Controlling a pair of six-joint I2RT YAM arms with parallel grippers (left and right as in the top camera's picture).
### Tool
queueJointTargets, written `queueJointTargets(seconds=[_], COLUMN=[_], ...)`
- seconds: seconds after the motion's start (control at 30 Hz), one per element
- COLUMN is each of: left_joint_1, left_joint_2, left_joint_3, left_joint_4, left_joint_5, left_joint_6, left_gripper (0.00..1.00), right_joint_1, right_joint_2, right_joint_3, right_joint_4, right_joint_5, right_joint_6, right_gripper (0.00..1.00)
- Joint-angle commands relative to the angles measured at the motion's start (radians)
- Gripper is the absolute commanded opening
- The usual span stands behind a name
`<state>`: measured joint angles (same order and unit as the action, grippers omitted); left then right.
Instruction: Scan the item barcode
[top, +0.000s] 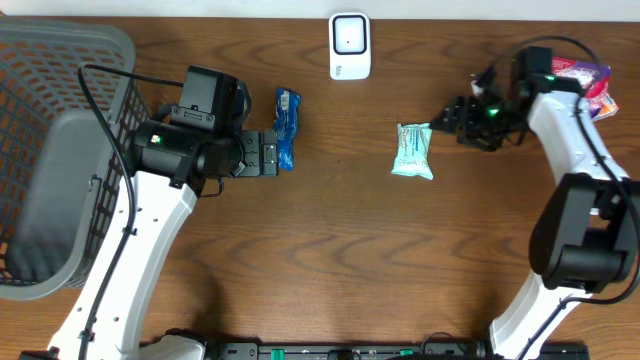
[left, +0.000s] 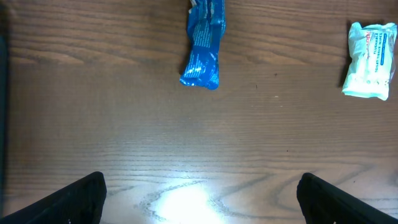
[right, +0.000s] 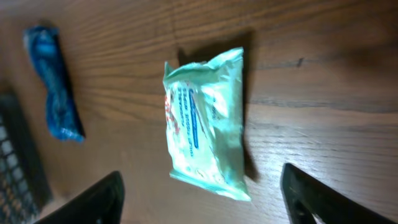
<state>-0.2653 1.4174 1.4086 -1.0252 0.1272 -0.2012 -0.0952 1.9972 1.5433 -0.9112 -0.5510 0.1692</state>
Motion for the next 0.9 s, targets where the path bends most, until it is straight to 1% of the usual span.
queueJointTargets(seconds=[0.0, 0.17, 0.23, 0.47, 0.5, 0.53, 0.6, 0.67, 0.7, 0.73, 0.8, 0.87], left_joint_1=[0.003, 0.003, 0.003, 0.003, 0.003, 0.003, 0.003, 0.003, 0.003, 0.003, 0.003, 0.003], left_joint_2=[0.001, 0.001, 0.001, 0.001, 0.001, 0.001, 0.001, 0.001, 0.001, 0.001, 0.001, 0.001], left_joint_3=[0.003, 0.003, 0.003, 0.003, 0.002, 0.002, 0.003, 0.003, 0.003, 0.002, 0.003, 0.003], left_joint_4=[-0.003, -0.003, -0.003, -0.003, -0.003, -0.003, -0.003, -0.003, -0.003, -0.003, -0.003, -0.003], left_joint_5=[-0.009, -0.009, -0.009, -0.009, -0.009, -0.009, -0.009, -0.009, -0.009, -0.009, -0.009, -0.009], left_joint_6=[0.014, 0.014, 0.014, 0.014, 0.014, 0.014, 0.014, 0.014, 0.014, 0.014, 0.014, 0.014], left_gripper=[0.98, 0.98, 0.98, 0.98, 0.98, 0.97, 0.98, 0.98, 0.98, 0.98, 0.98, 0.98], right_joint_1=[0.058, 0.091, 0.092, 0.108, 0.112, 0.116, 0.124, 0.136, 0.138, 0.144, 0.153, 0.155], right_joint_2=[0.025, 0.059, 0.072, 0.134, 0.142, 0.146, 0.15, 0.15, 0.15, 0.15, 0.15, 0.15], right_joint_3=[-0.025, -0.072, -0.087, -0.145, -0.153, -0.157, -0.162, -0.162, -0.162, -0.162, -0.162, -0.151], right_joint_4=[0.036, 0.113, 0.128, 0.199, 0.207, 0.211, 0.214, 0.217, 0.22, 0.224, 0.229, 0.235], right_joint_5=[0.133, 0.142, 0.142, 0.121, 0.119, 0.119, 0.12, 0.119, 0.118, 0.108, 0.076, 0.003], right_joint_6=[0.114, 0.16, 0.172, 0.175, 0.175, 0.175, 0.175, 0.175, 0.175, 0.175, 0.175, 0.175], right_gripper=[0.83, 0.85, 0.84, 0.72, 0.68, 0.61, 0.43, 0.19, 0.13, 0.02, 0.01, 0.01])
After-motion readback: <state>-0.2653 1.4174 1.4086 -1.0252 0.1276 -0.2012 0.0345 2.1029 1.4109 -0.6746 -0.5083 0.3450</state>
